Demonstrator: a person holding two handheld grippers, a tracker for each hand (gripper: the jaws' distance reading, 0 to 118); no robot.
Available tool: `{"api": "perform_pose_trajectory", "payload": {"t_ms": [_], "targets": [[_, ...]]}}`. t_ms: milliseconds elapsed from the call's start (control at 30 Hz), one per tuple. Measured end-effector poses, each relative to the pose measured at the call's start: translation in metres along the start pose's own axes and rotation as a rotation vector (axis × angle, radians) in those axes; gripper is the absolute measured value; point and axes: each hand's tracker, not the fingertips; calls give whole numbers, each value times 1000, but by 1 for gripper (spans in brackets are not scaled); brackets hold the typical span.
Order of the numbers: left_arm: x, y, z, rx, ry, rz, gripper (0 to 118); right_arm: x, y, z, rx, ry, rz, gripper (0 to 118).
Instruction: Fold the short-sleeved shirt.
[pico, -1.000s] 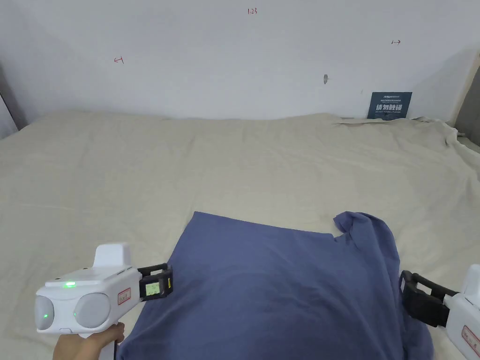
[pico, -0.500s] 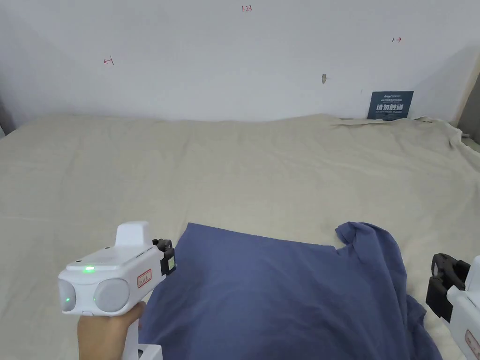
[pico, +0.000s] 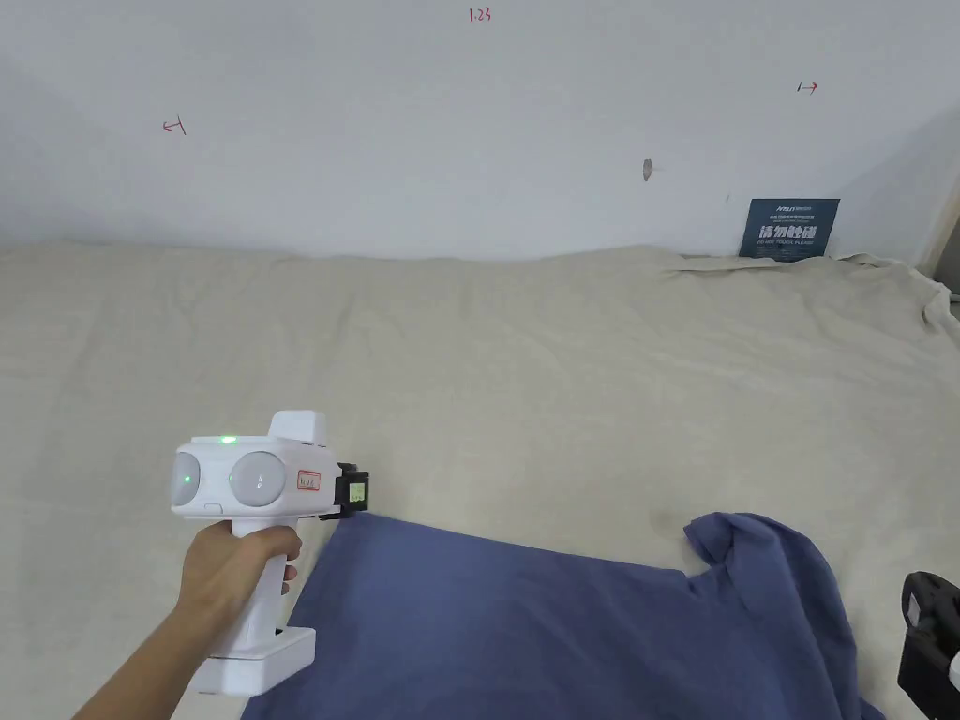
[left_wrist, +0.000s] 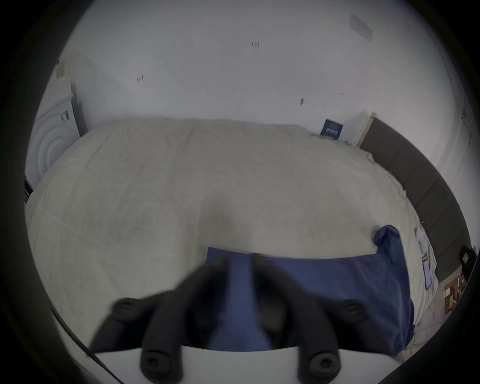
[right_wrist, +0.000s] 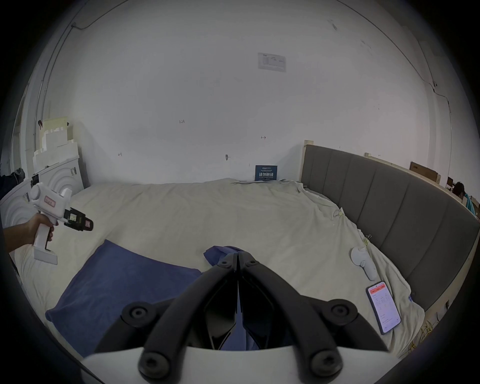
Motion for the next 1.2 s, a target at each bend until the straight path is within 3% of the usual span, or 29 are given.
{"api": "perform_pose_trajectory", "payload": {"t_ms": [33, 67, 100, 200, 267, 367, 467, 500, 567, 633, 700, 867, 933, 967, 1000, 1033, 1067, 1100, 1200], "targets": [[-2, 4, -14, -50, 6, 5, 79, 0, -1, -5, -5, -2, 3, 0], [-3, 6, -24, -95, 14, 0, 99, 1, -2, -8, -11, -4, 5, 0], [-3, 7, -36, -126, 29, -19, 108, 2, -3, -11, -19, -4, 1, 0], [-4, 4, -63, -187, 63, -59, 107, 5, -7, -20, -36, -7, -4, 0], [-5, 1, -79, -223, 80, -50, 103, 6, -10, -21, -45, -14, -1, 0], [-5, -3, -97, -239, 103, -48, 82, 11, -13, -19, -57, -26, 1, 0], [0, -7, -105, -253, 121, -60, 74, 18, -17, -17, -74, -38, 4, 0], [2, -6, -104, -245, 130, -67, 65, 20, -17, -17, -79, -43, 5, 0], [7, -5, -98, -231, 107, -89, 18, 21, -16, -15, -89, -50, 7, 0], [17, -6, -92, -216, 75, -134, 4, 26, -16, -18, -105, -52, -8, 0], [26, -11, -92, -220, 84, -183, 3, 32, -15, -26, -122, -42, -47, 0], [32, -9, -51, -121, 18, -117, 0, 46, -9, -74, -177, -39, -33, 0], [30, -9, -34, -89, -2, -127, 0, 56, -9, -101, -247, -12, -109, 3], [28, -10, -26, -76, -7, -126, 0, 59, -10, -114, -264, 3, -142, 11], [28, -9, -19, -63, -10, -122, 0, 63, -12, -125, -282, -2, -161, 29], [26, -9, -12, -55, -16, -121, 0, 64, -13, -137, -311, 2, -155, 57], [24, -9, -6, -42, -24, -118, 0, 65, -16, -148, -334, -4, -168, 75], [22, -9, 0, -37, -24, -116, 0, 66, -19, -160, -363, -13, -171, 86], [24, -11, 18, -21, -32, -123, 0, 63, -28, -184, -410, -30, -178, 89]]}}
